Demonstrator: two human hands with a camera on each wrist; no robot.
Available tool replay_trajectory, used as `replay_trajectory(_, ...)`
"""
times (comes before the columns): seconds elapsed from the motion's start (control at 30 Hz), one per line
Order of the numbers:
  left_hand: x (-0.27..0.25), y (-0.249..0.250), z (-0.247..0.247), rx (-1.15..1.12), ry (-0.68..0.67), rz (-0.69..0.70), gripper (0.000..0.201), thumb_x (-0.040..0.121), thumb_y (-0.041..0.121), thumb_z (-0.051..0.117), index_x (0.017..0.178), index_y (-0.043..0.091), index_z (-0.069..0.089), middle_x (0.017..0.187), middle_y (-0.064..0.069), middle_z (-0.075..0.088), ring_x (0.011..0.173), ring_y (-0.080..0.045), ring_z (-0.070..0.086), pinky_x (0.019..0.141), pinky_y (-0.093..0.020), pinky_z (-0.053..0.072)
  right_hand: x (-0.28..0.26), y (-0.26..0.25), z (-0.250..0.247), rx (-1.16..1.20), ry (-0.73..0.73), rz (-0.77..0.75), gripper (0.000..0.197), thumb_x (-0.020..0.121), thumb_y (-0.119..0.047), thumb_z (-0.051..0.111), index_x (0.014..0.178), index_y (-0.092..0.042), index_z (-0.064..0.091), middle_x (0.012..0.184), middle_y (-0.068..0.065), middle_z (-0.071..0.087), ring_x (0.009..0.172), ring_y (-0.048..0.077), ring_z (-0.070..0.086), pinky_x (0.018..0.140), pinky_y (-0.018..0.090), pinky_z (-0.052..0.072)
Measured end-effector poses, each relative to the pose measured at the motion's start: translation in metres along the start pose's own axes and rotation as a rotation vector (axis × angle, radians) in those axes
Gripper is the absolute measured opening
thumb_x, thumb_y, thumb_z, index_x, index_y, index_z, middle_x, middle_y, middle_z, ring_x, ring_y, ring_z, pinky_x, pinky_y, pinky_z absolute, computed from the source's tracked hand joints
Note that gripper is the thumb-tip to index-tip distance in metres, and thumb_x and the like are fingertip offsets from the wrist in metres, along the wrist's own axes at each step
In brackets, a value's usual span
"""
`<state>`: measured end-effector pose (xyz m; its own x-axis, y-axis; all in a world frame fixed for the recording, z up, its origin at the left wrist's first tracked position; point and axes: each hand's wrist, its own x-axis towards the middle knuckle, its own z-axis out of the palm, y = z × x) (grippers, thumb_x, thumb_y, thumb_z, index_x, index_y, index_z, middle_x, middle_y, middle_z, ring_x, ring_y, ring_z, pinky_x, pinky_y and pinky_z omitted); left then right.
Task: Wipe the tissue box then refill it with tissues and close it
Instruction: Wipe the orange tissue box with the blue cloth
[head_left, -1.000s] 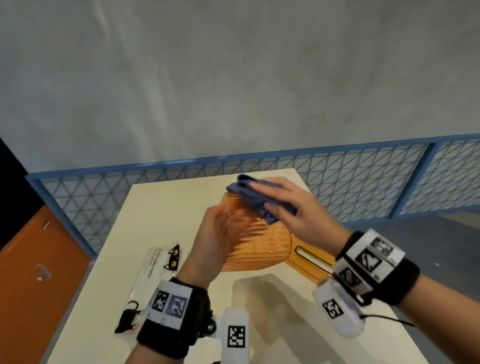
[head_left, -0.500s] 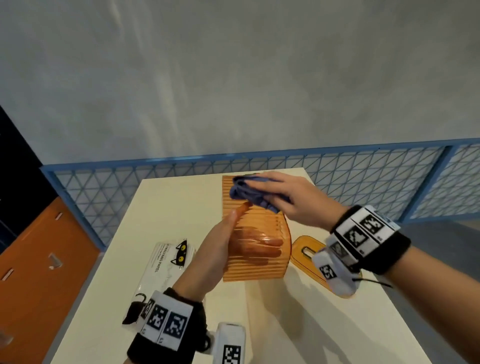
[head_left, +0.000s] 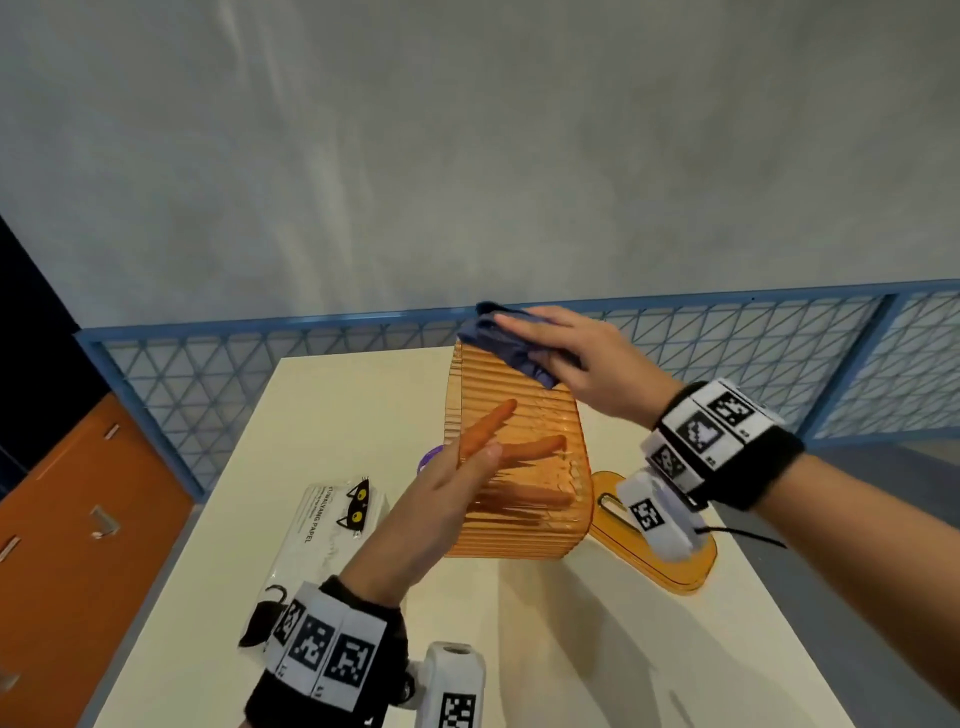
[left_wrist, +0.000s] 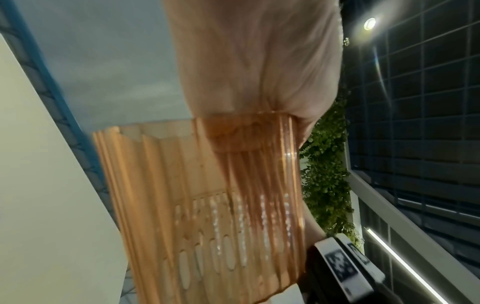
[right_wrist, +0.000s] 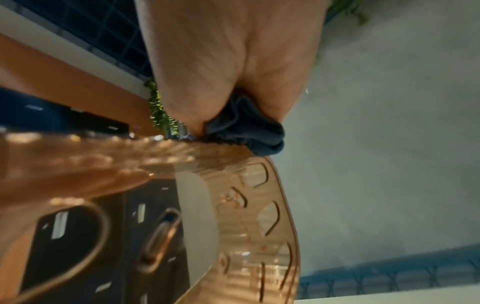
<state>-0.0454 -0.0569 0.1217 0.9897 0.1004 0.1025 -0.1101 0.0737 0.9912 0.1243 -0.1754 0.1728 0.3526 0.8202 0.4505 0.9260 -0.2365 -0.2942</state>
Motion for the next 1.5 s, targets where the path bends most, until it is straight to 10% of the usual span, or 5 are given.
replay_trajectory(0.2,0.0,-0.015,-0.006,-0.08,0.122,-0.005,0.031,0.081,0.024,0.05,0.109,0.019,0.063,0.095,0.004,0.075,0.09,-0.008,0.069,0.075,-0.016,0.053,-0.065,-0.025,0.032,0.077,-0.006,-0.218,0.045,0.094,-0.025,0.039,0.139,-0.026,0.042,0.145,-0.001,0.041,0.134,0.009,0.037,0.108,0.018,0.034)
replay_trajectory(0.57,0.006,0.003,-0.001,-0.119,-0.122,-0.014,0.048,0.096,0.012,0.044,0.14,0.03,0.035,0.139,0.01,0.054,0.109,-0.031,0.066,0.085,-0.038,0.057,-0.027,-0.001,-0.003,0.458,0.163,0.056,0.047,0.093,-0.001,0.047,0.133,-0.027,0.047,0.118,-0.016,0.048,0.098,0.009,0.061,0.082,0.018,0.054)
replay_trajectory(0.8,0.006,0.002,-0.015,-0.085,0.067,0.003,0.026,0.087,0.01,0.049,0.11,0.019,0.058,0.091,0.005,0.076,0.08,-0.008,0.072,0.064,-0.02,0.057,-0.057,-0.022,0.028,-0.231,0.081,-0.359,0.04,0.093,-0.023,0.045,0.131,-0.034,0.046,0.139,0.003,0.049,0.129,0.025,0.043,0.11,0.042,0.032)
replay_trajectory(1.3,-0.004,0.002,-0.01,0.272,-0.075,0.032,0.02,0.095,0.012,0.046,0.113,0.011,0.055,0.111,0.001,0.072,0.096,-0.019,0.072,0.075,-0.032,0.057,-0.037,-0.025,0.008,0.284,0.013,-0.02,0.049,0.096,-0.013,0.045,0.136,-0.039,0.034,0.122,-0.021,0.047,0.107,-0.019,0.043,0.088,-0.003,0.034)
replay_trajectory(1.5,-0.006,0.007,-0.006,0.916,-0.226,0.284,0.021,0.093,0.02,0.051,0.111,0.023,0.061,0.104,0.005,0.07,0.095,-0.006,0.06,0.07,-0.007,0.043,-0.016,-0.002,-0.01,0.6,-0.266,0.478,0.033,0.1,-0.019,0.036,0.129,-0.031,0.048,0.116,-0.007,0.057,0.107,0.011,0.056,0.104,0.031,0.043)
